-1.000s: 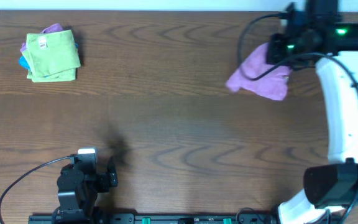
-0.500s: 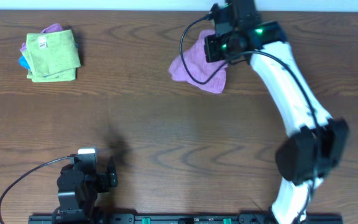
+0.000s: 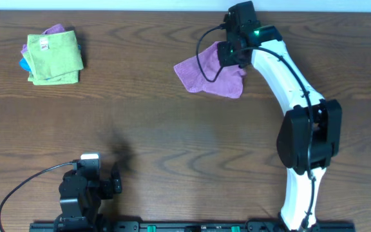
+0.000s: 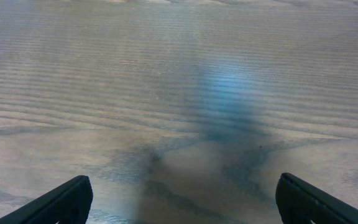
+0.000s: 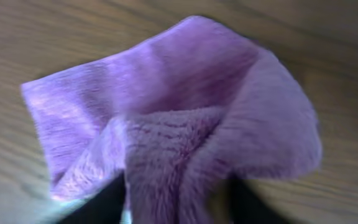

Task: Fold the cloth
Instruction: 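Lift the purple cloth with the right gripper and drag it toward center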

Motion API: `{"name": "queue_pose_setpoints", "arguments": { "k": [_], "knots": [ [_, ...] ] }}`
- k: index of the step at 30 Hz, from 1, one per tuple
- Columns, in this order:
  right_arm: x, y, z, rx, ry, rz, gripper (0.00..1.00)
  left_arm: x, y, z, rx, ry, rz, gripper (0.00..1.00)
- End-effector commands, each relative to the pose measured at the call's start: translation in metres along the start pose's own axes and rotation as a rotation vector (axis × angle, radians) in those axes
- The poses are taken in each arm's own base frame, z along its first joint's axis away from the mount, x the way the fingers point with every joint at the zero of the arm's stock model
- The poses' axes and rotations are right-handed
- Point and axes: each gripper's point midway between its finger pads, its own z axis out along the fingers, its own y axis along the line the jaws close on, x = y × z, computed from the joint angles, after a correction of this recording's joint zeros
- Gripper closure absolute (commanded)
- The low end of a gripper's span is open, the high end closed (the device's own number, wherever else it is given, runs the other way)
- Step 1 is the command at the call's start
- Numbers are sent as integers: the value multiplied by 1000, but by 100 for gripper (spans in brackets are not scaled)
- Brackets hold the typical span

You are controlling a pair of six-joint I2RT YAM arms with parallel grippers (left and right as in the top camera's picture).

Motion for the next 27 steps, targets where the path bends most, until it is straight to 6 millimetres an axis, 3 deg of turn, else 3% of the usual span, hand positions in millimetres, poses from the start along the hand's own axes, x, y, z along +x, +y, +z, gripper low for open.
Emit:
{"name": "queue_pose_setpoints", "arguments": {
  "k": [1, 2, 8, 11, 17, 22, 27],
  "knots": [
    [-2, -13, -5, 44, -6, 61, 11, 14, -1, 4, 4, 43, 12, 4],
    [0, -10, -7, 25, 3, 80, 1, 14, -1, 4, 3, 43, 12, 4],
    [9, 21, -37, -152, 50, 143, 1, 13, -1, 4, 3, 41, 12, 4],
    [21, 23, -52, -161, 100, 186, 1, 10, -2, 5, 14, 28, 6, 5],
    [85, 21, -70, -123, 368, 260, 1, -3, -3, 5, 18, -25, -149, 4],
    [102, 14, -70, -100, 434, 306, 1, -3, -3, 5, 18, -23, -243, 5],
    [138, 2, -46, -114, 527, 360, 6, -3, -3, 5, 19, -22, -299, 5]
  ]
}}
